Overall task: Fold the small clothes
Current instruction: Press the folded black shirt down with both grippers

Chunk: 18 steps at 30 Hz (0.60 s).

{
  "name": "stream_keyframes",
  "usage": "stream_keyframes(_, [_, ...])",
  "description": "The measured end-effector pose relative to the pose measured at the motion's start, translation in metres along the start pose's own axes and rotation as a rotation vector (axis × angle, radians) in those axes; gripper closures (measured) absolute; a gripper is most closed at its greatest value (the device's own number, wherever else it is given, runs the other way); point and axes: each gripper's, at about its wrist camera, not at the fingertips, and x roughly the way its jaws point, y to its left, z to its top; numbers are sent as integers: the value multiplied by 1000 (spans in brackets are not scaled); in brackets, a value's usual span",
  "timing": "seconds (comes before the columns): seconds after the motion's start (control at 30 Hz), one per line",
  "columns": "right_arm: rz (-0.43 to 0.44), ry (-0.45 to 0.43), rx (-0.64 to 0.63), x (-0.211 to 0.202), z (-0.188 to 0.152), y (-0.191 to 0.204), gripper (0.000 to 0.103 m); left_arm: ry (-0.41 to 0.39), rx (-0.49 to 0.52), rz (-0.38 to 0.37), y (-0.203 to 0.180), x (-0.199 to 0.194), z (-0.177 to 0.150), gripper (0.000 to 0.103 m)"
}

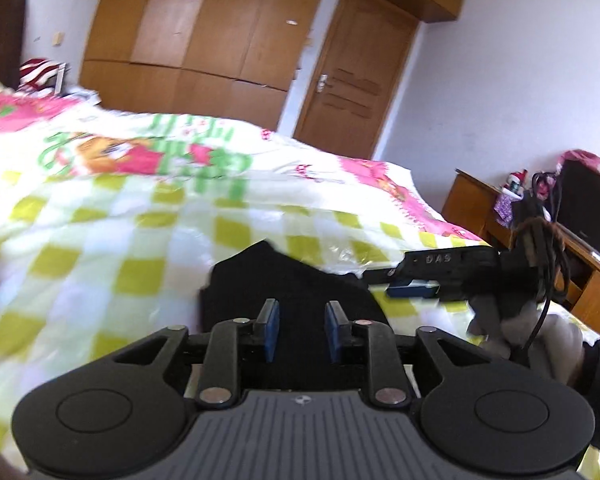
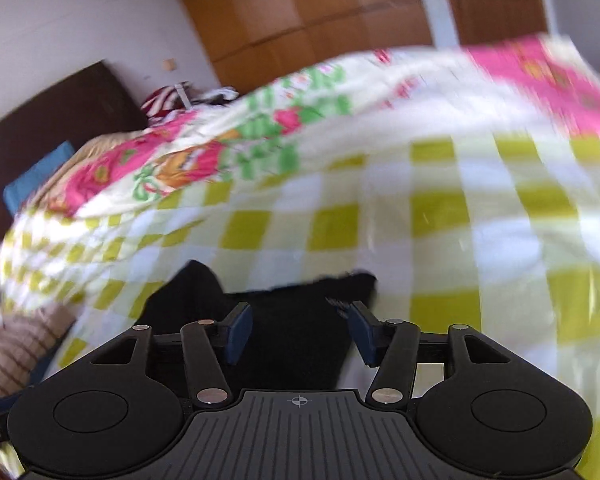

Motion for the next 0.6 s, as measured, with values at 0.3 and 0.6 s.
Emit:
stream_keyframes(0.3, [102, 49, 85, 60, -5, -17, 46, 55, -6, 34, 23, 51, -39, 54])
stream_keyframes(0.6, [-88, 9, -47, 72, -7, 8, 76, 54, -71, 83, 32, 37, -47, 53])
